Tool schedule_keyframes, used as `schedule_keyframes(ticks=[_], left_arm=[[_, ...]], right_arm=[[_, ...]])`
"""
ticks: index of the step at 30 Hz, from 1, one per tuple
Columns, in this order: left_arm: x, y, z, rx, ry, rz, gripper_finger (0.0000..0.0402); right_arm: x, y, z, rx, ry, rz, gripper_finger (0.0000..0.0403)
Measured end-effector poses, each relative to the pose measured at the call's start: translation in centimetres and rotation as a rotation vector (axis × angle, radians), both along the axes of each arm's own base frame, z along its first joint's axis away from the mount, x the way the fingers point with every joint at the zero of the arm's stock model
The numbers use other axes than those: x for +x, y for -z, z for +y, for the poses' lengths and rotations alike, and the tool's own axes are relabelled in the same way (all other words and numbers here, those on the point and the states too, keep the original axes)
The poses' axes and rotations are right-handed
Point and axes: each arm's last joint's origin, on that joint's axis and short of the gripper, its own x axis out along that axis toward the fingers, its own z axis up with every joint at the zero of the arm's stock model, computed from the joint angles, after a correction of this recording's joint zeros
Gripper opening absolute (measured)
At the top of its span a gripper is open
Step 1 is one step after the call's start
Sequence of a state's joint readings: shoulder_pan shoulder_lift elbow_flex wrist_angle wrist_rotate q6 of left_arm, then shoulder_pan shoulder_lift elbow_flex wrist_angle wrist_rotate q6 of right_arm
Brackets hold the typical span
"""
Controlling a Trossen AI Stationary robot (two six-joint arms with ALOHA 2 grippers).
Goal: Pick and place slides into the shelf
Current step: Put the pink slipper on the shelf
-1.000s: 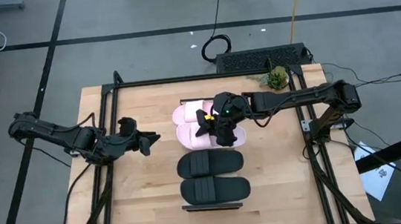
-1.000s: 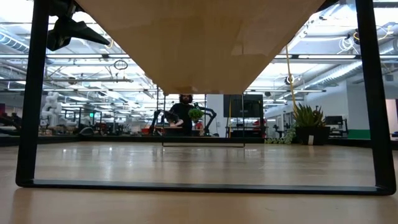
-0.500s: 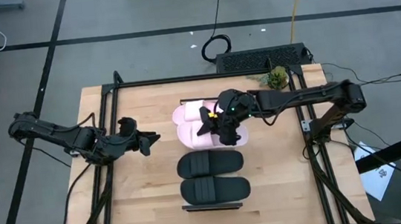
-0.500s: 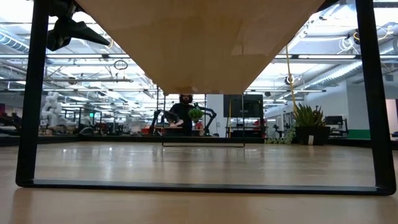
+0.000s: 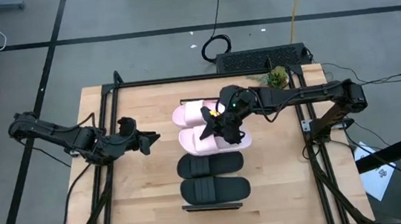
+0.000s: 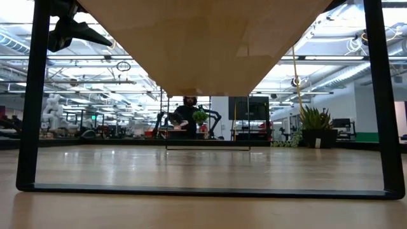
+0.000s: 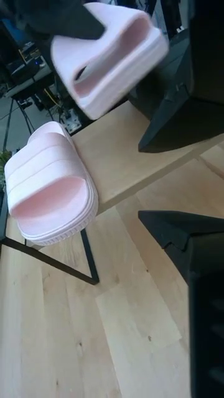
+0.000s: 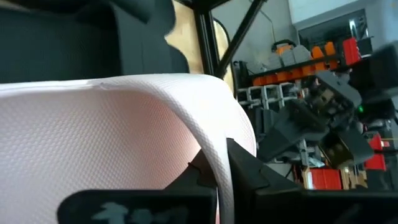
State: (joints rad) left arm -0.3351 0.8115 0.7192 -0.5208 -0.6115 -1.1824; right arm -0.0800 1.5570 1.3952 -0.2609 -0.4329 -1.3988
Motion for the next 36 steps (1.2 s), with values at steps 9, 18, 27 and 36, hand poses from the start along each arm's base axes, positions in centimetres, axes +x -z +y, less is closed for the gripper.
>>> schedule_keyframes(ticks=[9, 18, 27, 36], left_arm=[[0.0, 0.0, 0.1, 0.008, -0.016, -0.005, 0.0161], [0.0, 0.0, 0.1, -0.016, -0.039, -0.017, 0.0161], [0.0, 0.0, 0.1, -0.028, -0.050, -0.021, 0.0161], [0.8, 0.7, 0.3, -0.004, -0.064, 0.034, 0.0161]], right_arm=[[-0.1, -0.5, -1.7, 0.135, -0.057, -0.025, 0.0001], [0.1, -1.2, -3.6, 0.361, -0.112, -0.036, 0.0000], [1.7, 0.1, -3.8, 0.380, -0.126, -0.054, 0.0000], [2.5, 0.8, -4.0, 0.416, -0.115, -0.049, 0.0000]])
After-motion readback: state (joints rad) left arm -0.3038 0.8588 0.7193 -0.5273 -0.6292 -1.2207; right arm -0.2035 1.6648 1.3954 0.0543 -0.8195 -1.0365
